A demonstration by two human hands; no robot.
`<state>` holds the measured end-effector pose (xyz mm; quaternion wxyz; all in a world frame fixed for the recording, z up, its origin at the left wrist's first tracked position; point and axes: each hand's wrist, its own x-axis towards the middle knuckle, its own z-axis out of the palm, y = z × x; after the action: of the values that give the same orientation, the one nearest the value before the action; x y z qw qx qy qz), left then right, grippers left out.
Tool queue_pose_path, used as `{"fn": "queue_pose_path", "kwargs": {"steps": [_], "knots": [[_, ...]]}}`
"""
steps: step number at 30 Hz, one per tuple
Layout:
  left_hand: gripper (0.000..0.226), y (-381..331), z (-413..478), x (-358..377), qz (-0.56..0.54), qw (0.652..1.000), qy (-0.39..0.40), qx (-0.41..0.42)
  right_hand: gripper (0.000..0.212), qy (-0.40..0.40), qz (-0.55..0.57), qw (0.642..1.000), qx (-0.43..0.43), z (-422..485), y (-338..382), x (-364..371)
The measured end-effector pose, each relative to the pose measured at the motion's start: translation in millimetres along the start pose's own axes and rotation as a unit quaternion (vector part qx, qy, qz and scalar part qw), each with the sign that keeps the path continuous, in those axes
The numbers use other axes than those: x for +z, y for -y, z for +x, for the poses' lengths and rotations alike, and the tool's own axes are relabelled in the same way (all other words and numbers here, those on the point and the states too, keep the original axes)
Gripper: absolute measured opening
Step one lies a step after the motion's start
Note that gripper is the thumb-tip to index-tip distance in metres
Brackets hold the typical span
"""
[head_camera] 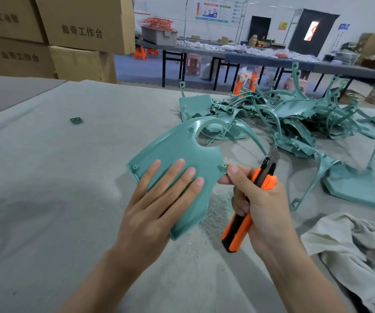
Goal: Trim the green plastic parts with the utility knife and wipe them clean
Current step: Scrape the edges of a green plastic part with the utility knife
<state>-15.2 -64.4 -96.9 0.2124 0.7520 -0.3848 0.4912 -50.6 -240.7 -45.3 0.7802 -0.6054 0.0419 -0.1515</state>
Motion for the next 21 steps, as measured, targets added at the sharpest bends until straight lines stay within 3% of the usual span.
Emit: {"fn": "queue_pose_path", "kwargs": {"steps": [3, 7, 12, 16, 18, 21], "knots": [[0.031, 0, 0, 0, -0.011, 1.000, -0.002, -0.008, 0.016, -0.014, -0.005, 1.000, -0.015, -1, 3, 2], [0.049, -2, -1, 0, -0.039, 0.999, -0.001, -0.034, 0.021, -0.023, -0.001, 0.999, -0.038, -1, 0, 0], [0.047, -2, 0, -1, -0.055, 0.998, -0.003, -0.032, 0.029, -0.006, -0.066, 0.992, -0.106, 0, -3, 2], [0.051, -4, 2, -3, -0.096, 0.995, -0.008, -0.031, 0.018, -0.030, 0.017, 0.996, -0.086, 6, -5, -6], [0.039, -7, 3, -3, -0.106, 0.994, -0.012, -0.018, 0.022, -0.045, 0.032, 0.996, -0.073, 10, -2, -10], [0.031, -10, 4, -3, -0.105, 0.994, -0.005, 0.007, 0.033, 0.016, 0.006, 0.999, -0.035, 11, 1, -14]]}}
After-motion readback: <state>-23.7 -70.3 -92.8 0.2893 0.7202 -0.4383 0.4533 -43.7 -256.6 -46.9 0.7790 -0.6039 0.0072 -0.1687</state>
